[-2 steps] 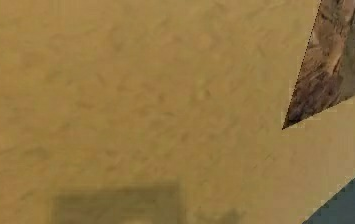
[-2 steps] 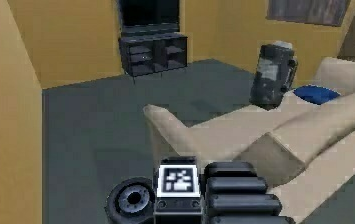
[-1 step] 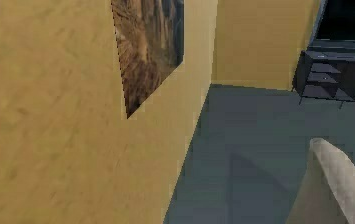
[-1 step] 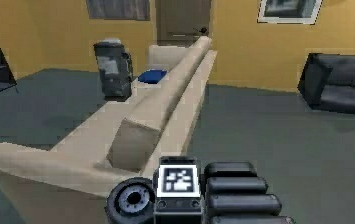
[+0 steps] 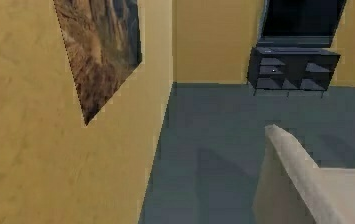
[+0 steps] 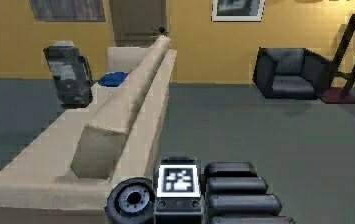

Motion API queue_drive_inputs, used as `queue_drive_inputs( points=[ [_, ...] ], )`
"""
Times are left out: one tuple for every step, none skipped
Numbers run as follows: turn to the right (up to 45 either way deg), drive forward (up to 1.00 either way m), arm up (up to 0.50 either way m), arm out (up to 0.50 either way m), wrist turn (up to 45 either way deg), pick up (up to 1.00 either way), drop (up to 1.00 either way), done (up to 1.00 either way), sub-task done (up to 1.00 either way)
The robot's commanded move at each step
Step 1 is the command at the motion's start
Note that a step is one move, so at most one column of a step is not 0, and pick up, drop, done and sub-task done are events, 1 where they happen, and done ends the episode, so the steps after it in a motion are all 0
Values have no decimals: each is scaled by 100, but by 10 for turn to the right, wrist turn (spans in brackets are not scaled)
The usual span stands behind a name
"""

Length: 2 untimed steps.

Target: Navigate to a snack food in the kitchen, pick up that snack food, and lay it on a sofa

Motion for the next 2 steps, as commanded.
queue_drive_inputs(
  points=[
    [0,100,0,0,0,0,0,0,0],
    [120,0,0,0,0,0,0,0,0]
  ],
)
